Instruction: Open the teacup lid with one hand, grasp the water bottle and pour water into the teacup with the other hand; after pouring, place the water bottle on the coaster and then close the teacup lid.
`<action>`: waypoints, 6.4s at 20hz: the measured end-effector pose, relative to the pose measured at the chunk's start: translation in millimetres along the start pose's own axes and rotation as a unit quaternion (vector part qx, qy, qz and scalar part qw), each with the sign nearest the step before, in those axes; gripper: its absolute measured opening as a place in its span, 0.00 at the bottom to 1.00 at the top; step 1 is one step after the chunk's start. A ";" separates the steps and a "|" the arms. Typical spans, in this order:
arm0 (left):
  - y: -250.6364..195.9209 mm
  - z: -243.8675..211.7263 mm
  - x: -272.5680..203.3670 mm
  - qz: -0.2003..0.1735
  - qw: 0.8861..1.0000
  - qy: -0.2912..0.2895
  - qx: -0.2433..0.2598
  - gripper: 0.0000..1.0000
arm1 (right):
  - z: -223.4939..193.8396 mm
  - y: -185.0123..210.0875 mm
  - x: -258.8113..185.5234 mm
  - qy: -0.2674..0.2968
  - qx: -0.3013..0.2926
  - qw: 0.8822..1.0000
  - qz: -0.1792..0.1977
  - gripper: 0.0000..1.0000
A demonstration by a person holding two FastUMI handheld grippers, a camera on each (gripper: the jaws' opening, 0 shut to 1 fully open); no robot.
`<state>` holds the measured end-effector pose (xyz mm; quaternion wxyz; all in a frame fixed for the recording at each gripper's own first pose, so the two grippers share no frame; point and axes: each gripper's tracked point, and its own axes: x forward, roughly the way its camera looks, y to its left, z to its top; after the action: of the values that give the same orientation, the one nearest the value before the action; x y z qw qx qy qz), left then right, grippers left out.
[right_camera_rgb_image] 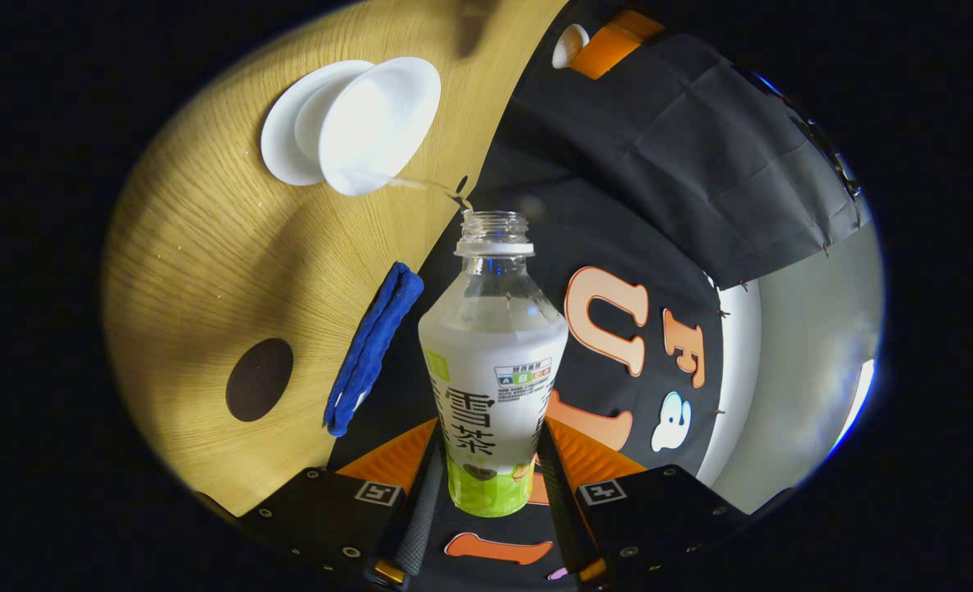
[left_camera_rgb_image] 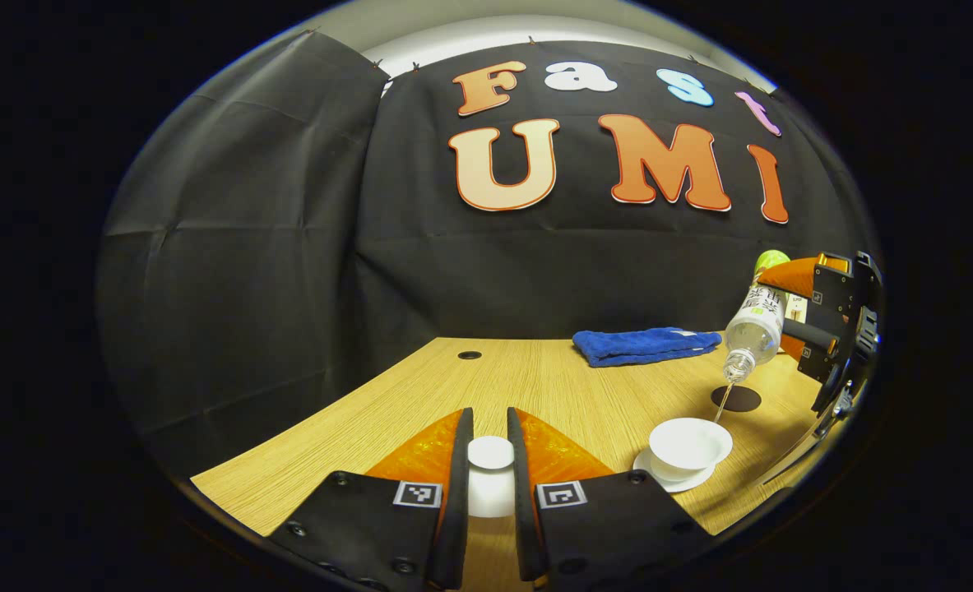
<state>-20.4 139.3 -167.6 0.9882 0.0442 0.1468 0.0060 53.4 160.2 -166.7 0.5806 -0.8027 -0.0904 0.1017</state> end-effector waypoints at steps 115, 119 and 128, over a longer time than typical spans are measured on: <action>-190.8 -31.1 23.5 -0.100 0.993 0.057 0.026 0.33 | -44.3 189.8 -87.9 0.100 0.841 0.511 0.145 0.94; -180.7 -1.1 15.4 -0.076 0.997 0.015 0.027 0.63 | -48.6 175.9 -94.8 0.096 0.844 0.511 0.131 0.94; -184.0 64.1 -15.7 -0.081 0.995 -0.062 0.000 0.93 | -65.2 128.8 -113.1 0.095 0.827 0.552 0.052 0.94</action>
<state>-17.0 -49.9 -118.3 0.9926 0.0328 0.0880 -0.0773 -34.5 31.0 -262.6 0.9875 0.0229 0.1307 0.0848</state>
